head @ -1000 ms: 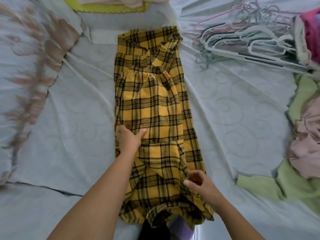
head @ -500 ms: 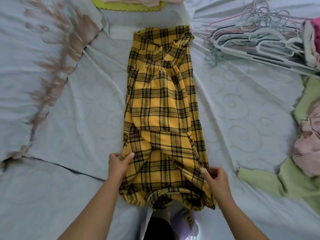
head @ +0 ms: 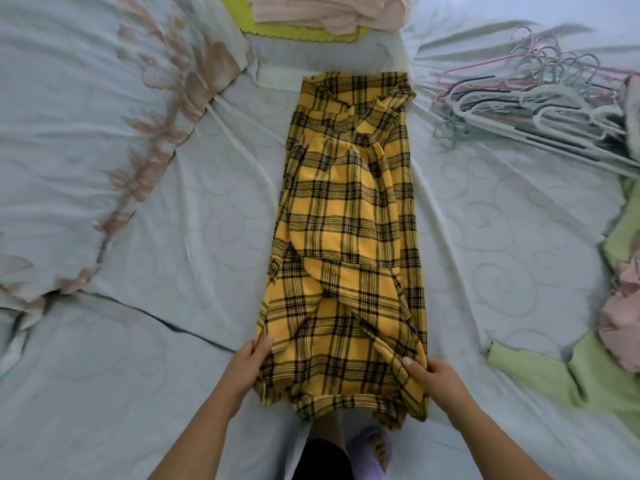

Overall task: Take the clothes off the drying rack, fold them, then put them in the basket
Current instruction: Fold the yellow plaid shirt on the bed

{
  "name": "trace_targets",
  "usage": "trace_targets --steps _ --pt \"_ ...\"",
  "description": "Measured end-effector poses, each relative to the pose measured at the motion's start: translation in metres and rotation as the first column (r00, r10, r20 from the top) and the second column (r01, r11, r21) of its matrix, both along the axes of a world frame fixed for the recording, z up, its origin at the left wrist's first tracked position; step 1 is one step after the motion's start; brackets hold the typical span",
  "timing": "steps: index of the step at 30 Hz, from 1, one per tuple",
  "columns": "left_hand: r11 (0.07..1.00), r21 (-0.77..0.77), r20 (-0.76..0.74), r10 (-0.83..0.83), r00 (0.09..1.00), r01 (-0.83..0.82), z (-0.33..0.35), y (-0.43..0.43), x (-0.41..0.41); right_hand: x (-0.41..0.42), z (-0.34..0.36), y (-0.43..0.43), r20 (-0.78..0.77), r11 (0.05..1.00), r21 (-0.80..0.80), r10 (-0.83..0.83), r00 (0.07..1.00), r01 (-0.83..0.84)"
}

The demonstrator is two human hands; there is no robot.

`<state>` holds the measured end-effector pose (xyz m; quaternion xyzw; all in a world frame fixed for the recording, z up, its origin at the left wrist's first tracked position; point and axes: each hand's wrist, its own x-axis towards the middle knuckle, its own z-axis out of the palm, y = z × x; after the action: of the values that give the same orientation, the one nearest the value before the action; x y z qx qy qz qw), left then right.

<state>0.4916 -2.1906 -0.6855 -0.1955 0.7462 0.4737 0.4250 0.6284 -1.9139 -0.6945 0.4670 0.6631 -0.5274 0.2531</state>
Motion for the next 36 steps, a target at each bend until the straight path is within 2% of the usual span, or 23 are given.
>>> trace_targets --steps 3,6,8,10,12,14,17,21,25,30,36 --pt "0.995 -0.097 -0.008 0.007 1.000 -0.008 -0.010 -0.004 0.008 0.001 -0.005 0.001 0.028 0.993 0.071 0.093 0.995 -0.095" --pt "0.985 -0.171 -0.139 -0.015 0.990 -0.009 -0.012 -0.004 0.014 0.006 -0.009 0.004 0.062 0.975 0.112 0.188 0.980 -0.194" --pt "0.968 -0.249 -0.210 -0.091 0.974 0.036 -0.010 -0.006 0.013 0.004 -0.008 0.005 0.086 0.959 0.089 0.260 0.962 -0.268" --pt "0.934 -0.329 -0.208 -0.213 0.955 0.137 -0.009 -0.008 0.010 -0.001 -0.004 0.007 0.121 0.942 0.016 0.332 0.936 -0.336" --pt "0.914 -0.337 -0.146 -0.286 0.947 0.224 -0.009 -0.007 0.004 -0.010 0.002 0.012 0.201 0.894 -0.023 0.442 0.874 -0.447" --pt "0.922 -0.324 -0.130 -0.266 0.955 0.213 -0.010 -0.004 -0.013 -0.028 0.005 0.027 0.245 0.841 0.067 0.508 0.826 -0.537" --pt "0.946 -0.306 -0.258 -0.188 0.947 0.105 -0.005 0.016 -0.062 -0.077 0.013 0.058 0.072 0.902 0.226 0.361 0.930 -0.368" --pt "0.970 -0.232 -0.367 -0.156 0.917 0.072 -0.007 0.066 -0.155 -0.171 0.018 0.098 -0.140 0.943 0.299 0.196 0.971 -0.147" --pt "0.994 -0.104 -0.385 -0.081 0.919 0.044 -0.014 0.122 -0.244 -0.260 0.004 0.129 -0.265 0.956 0.294 0.092 0.960 -0.010" --pt "0.998 -0.033 -0.393 -0.054 0.918 0.045 -0.027 0.179 -0.326 -0.349 -0.018 0.151 -0.354 0.953 0.248 -0.078 0.932 0.174" --pt "0.991 0.033 -0.329 0.132 0.935 -0.128 -0.045 0.202 -0.393 -0.408 -0.035 0.178 -0.382 0.927 0.154 -0.264 0.886 0.342"
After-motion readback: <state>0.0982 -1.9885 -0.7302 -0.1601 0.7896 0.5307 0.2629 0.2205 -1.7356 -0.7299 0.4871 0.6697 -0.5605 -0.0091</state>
